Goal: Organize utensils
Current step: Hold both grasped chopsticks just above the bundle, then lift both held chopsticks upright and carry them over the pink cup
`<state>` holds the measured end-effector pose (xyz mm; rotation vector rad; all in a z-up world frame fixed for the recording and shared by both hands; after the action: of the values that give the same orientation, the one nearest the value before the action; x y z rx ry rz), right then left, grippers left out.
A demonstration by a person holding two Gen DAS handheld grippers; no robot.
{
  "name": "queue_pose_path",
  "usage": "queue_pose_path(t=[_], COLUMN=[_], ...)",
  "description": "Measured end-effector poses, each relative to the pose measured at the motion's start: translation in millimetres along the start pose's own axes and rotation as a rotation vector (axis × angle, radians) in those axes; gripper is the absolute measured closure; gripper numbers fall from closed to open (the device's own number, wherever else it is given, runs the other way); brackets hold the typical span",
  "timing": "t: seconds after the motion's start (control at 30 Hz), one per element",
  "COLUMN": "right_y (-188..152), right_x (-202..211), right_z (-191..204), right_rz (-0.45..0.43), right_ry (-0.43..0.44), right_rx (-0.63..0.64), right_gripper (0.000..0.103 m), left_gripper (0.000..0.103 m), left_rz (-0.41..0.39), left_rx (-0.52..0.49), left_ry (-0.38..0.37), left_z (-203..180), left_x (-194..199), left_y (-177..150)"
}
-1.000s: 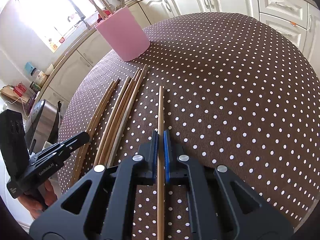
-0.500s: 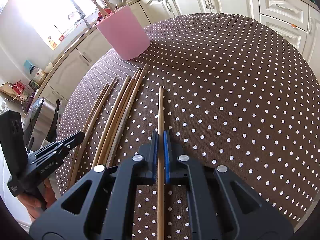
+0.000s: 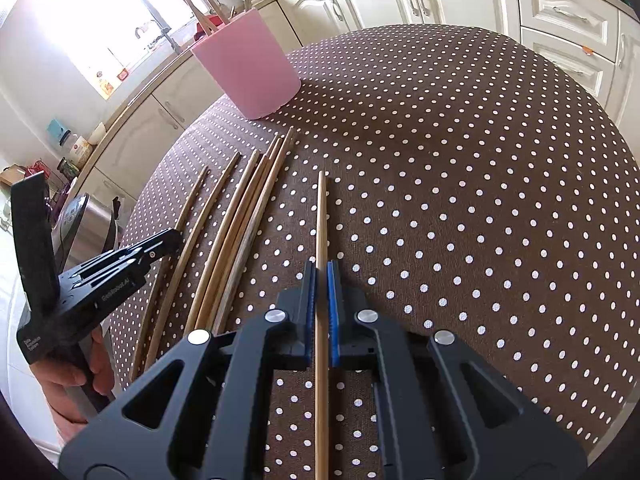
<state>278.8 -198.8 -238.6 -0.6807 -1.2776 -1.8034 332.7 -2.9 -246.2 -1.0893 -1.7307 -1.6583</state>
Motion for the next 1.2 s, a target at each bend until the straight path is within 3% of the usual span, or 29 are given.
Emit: queue_pose_path(t=[0.3, 0.53, 0.83, 1.03, 1.2], right_y=[12, 41, 101, 141, 176], right_x=[1, 24, 66, 89, 107], right_z=[10, 26, 46, 59, 70], right_rz=[-0.025, -0.133, -0.292, -0.38, -0.46], right_ry=[0.015, 0.04, 0.029, 0.025, 0.046], right_rx=[0.004, 0.026, 0.057, 0.08, 0.095], right_gripper=[0.097, 0.097, 0.097, 0.097, 0.097], left_gripper=[0.098, 0.098, 0.098, 0.098, 0.098], left_rz=[-0.06, -0.163, -0.45, -0.547, -0.708], left_rx=[0.021, 0.043, 0.108, 0.119, 0.144], left_ry=[-0.047, -0.076, -0.118, -0.151, -0.156], left_z=[3, 6, 2, -9, -15], left_x=[14, 44, 102, 114, 127], left_y=[-8, 11, 77, 124, 165])
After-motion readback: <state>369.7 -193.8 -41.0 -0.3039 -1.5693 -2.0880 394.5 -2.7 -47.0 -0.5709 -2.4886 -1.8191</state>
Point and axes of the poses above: each gripper's, at about its wrist camera, not at the fingertips, and x roughly against the way its jaws point, z to its left, y to its top, the point moved 8 cm from there along -x, roughly the way its jaws point, and after that the axes turned 5 degrees about -y, right-handed, at the moved point
